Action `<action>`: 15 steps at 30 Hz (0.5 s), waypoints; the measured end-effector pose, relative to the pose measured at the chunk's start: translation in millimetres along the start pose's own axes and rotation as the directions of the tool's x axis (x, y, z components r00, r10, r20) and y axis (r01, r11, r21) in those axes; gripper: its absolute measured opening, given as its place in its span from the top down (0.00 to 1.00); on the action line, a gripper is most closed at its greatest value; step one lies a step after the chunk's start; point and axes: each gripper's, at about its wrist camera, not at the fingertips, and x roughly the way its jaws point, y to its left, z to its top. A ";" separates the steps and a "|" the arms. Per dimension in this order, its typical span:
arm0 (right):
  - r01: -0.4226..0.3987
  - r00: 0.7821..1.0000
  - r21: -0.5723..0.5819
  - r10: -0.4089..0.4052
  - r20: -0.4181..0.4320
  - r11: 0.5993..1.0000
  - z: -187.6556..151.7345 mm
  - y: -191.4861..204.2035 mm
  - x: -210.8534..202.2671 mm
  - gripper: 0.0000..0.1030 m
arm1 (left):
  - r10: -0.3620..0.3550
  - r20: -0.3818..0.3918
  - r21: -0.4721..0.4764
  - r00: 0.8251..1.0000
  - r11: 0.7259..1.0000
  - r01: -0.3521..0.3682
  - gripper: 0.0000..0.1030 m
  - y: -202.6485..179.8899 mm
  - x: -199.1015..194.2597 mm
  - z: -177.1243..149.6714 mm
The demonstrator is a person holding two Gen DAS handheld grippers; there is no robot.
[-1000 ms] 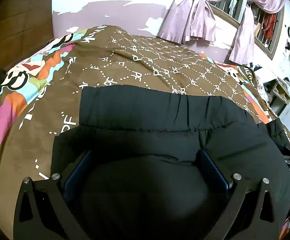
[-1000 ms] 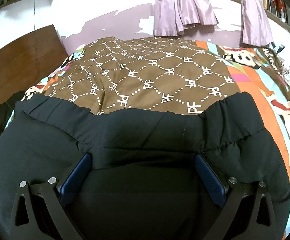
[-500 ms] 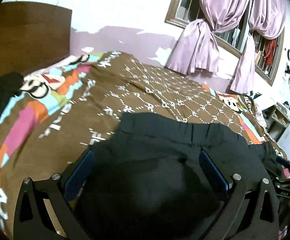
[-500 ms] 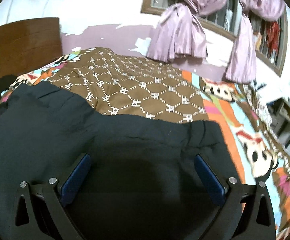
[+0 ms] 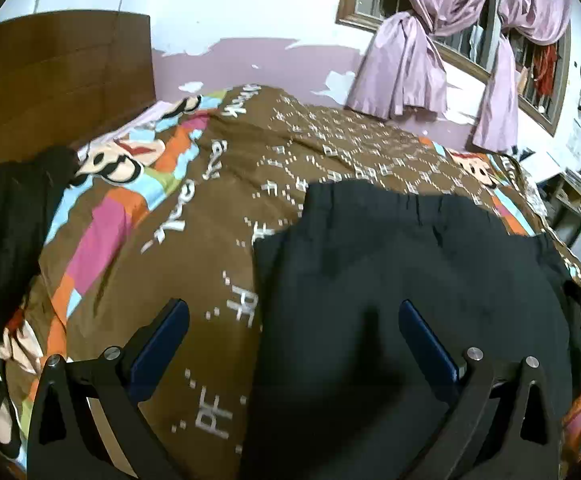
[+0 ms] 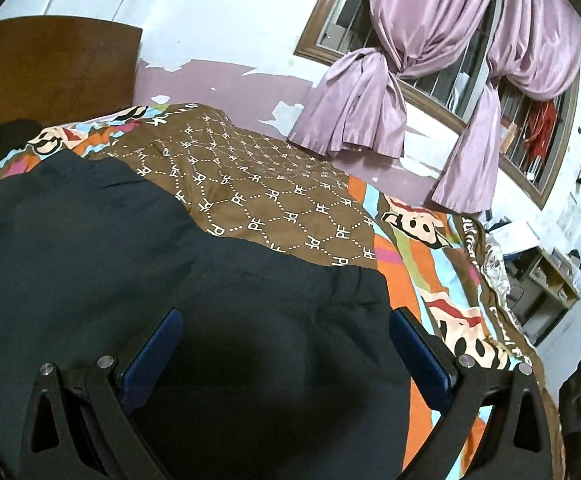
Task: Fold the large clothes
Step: 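Lift the bundle edge with both tools and fold it over again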
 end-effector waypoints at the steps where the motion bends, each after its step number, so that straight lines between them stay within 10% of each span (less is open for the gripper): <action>1: -0.001 1.000 -0.010 0.001 0.001 1.000 -1.1 2.2 -2.8 0.00 | -0.009 -0.008 -0.001 1.000 1.000 0.009 0.01 2.3 -0.9 -4.6; 15: -0.078 0.983 0.135 0.098 -0.153 0.988 -22.5 -17.3 5.2 0.00 | -0.103 -0.115 -0.055 0.988 0.994 0.097 0.01 22.2 16.9 -26.1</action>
